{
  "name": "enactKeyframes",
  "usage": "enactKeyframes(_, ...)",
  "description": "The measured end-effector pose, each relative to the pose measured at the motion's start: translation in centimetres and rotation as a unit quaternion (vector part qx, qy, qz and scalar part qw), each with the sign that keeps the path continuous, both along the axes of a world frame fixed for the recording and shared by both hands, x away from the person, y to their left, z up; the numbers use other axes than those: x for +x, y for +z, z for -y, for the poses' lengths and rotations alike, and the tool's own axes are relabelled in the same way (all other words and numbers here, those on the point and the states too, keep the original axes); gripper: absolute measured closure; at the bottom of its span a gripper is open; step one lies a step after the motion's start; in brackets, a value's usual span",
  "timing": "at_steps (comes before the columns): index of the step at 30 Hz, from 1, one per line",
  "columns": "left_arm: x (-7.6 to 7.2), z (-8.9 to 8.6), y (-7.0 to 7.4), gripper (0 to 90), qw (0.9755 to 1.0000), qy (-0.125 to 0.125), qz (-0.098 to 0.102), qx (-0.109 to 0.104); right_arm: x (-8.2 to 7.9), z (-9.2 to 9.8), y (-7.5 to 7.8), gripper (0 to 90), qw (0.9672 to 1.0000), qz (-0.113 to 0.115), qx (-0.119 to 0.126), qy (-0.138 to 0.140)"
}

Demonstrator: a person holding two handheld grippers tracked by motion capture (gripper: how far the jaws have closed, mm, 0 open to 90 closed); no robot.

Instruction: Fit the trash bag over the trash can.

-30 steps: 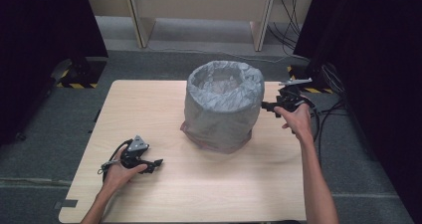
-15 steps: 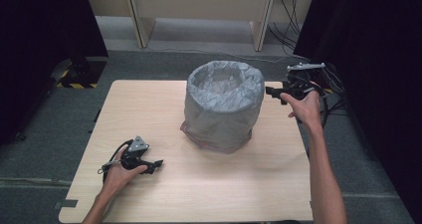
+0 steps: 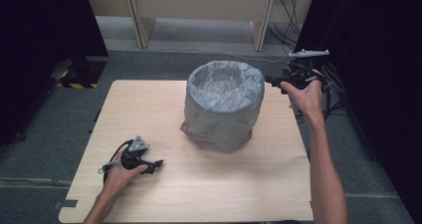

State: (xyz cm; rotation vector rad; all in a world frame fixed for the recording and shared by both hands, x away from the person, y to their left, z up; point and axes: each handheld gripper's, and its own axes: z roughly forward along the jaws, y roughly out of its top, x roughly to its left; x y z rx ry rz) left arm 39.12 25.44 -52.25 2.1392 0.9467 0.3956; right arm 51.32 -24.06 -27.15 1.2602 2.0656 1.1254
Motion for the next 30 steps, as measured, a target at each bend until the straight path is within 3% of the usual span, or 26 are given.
enactKeyframes(7,0.0,0.0,0.0,10.8,1.0,0.0,0.0,0.0,-0.1,-1.5,1.6,24.4,0.9998,0.014,0.002,0.013)
enactKeyframes(18,0.0,0.0,0.0,10.8,1.0,0.0,0.0,0.0,0.0,-3.4,2.7,23.9,0.9991,0.02,0.011,0.036)
enactKeyframes(30,0.0,0.0,0.0,10.8,1.0,0.0,0.0,0.0,-0.1,-7.5,4.2,23.4,0.9969,0.028,0.005,0.073)
